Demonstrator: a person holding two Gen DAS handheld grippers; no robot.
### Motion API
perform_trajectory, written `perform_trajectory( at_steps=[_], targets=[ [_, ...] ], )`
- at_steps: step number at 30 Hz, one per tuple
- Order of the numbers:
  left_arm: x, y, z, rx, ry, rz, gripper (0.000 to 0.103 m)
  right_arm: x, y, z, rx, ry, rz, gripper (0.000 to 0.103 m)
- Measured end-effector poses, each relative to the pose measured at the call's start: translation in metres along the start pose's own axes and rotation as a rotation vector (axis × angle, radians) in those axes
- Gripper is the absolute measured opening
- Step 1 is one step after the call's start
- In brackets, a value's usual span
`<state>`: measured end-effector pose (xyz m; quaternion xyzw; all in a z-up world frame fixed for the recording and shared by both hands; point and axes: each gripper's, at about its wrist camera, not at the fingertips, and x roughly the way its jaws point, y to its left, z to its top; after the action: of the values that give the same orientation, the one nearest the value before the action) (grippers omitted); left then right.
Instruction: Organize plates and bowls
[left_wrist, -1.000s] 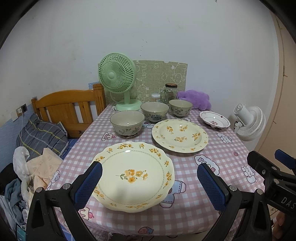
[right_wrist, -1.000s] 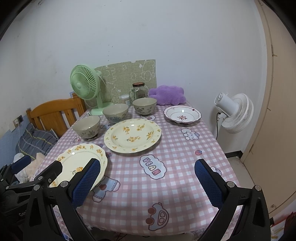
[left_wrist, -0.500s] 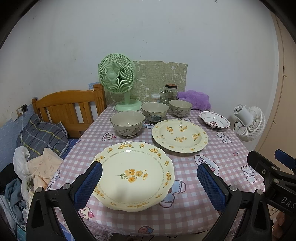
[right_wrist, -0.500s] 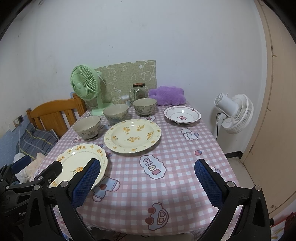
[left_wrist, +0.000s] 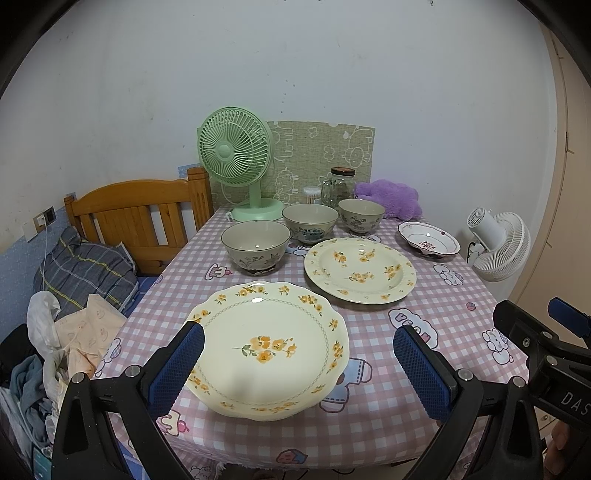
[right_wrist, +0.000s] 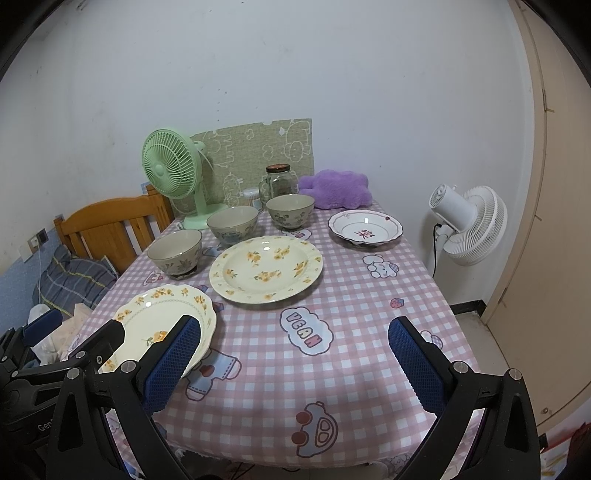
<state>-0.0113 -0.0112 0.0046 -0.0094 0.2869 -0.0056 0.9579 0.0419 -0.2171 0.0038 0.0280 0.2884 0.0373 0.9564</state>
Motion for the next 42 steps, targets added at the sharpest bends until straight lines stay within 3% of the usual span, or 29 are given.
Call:
perform_trajectory(
  at_steps=[23, 32, 42],
  targets=[
    [0.006, 0.014, 0.007, -0.007, -0.012, 0.018, 0.101, 0.006, 0.013, 0.000, -0.004, 0.022, 0.022, 0.103],
    [0.040, 0.039, 0.015, 0.004, 0.048, 0.021, 0.094, 0.040, 0.041, 0.009, -0.010, 0.074, 0.044, 0.098],
    [0.098, 0.080, 0.018, 0.009, 0.189, 0.006, 0.082, 0.098, 0.085, 0.011, 0.005, 0.192, 0.057, 0.093]
  ],
)
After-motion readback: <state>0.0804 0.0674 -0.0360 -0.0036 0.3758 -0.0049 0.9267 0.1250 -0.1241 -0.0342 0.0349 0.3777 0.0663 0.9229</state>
